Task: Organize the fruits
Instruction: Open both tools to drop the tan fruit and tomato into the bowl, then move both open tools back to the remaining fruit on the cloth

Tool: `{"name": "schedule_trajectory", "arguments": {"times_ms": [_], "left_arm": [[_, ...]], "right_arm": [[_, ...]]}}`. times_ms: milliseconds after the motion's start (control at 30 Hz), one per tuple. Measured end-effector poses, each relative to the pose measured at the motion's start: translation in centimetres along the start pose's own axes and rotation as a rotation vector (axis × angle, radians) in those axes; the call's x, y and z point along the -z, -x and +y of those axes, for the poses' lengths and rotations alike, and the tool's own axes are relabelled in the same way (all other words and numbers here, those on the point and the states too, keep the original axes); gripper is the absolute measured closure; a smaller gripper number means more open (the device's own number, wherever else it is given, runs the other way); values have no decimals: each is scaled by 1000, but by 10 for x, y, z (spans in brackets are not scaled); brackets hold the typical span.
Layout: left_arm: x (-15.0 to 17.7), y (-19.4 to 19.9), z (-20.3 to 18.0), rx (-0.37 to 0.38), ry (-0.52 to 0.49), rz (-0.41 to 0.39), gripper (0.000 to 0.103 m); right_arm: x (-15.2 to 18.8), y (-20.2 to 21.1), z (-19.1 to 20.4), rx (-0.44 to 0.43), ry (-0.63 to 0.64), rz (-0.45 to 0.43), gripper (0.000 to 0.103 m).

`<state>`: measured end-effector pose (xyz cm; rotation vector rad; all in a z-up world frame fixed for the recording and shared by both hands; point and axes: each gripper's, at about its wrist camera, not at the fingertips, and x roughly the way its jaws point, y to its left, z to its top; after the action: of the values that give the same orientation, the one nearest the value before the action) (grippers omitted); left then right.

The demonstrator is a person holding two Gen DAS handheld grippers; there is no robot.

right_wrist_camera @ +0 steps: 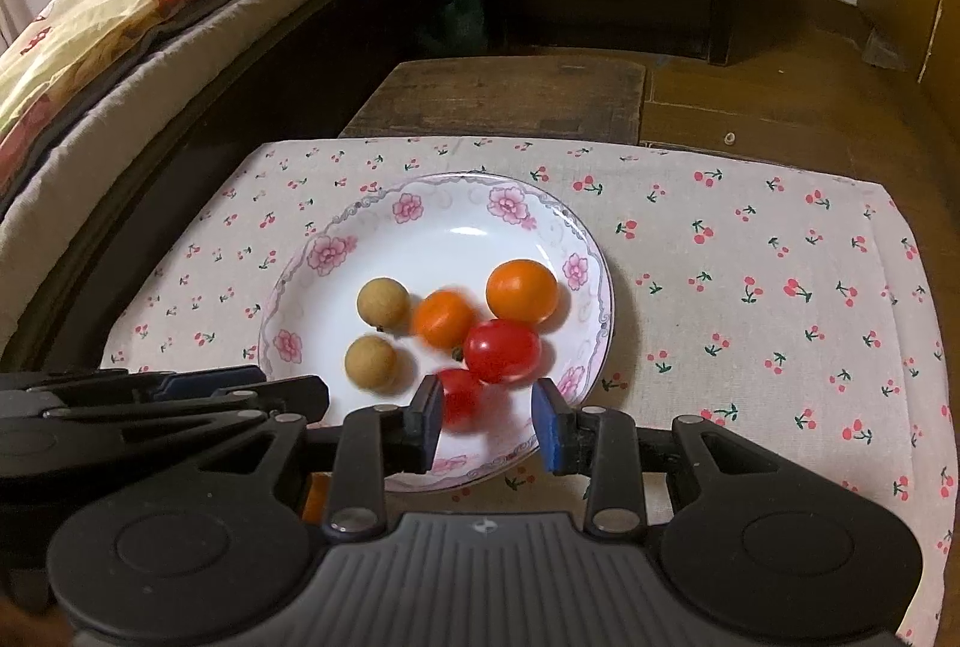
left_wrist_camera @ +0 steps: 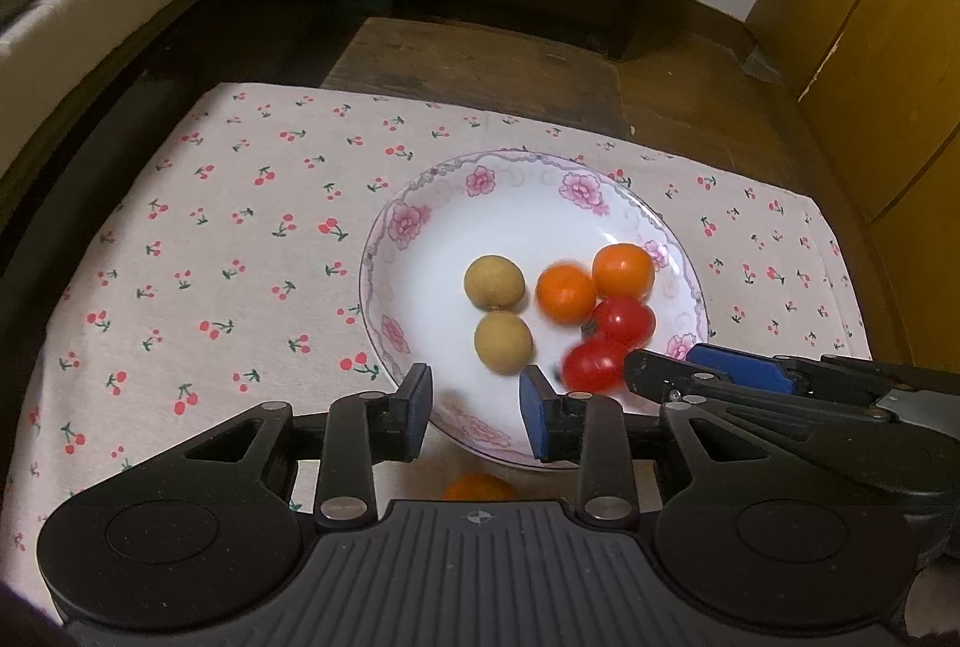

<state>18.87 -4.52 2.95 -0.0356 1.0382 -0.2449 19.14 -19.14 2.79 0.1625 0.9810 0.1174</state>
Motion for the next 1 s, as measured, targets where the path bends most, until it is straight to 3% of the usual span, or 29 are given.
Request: {"name": "schedule_trajectory", "arguments": {"times_ms": [1000], "left_arm": [[19, 33, 3, -3, -23, -40, 60]], "right_arm": [[17, 32, 16, -1, 13, -16, 69]]}}
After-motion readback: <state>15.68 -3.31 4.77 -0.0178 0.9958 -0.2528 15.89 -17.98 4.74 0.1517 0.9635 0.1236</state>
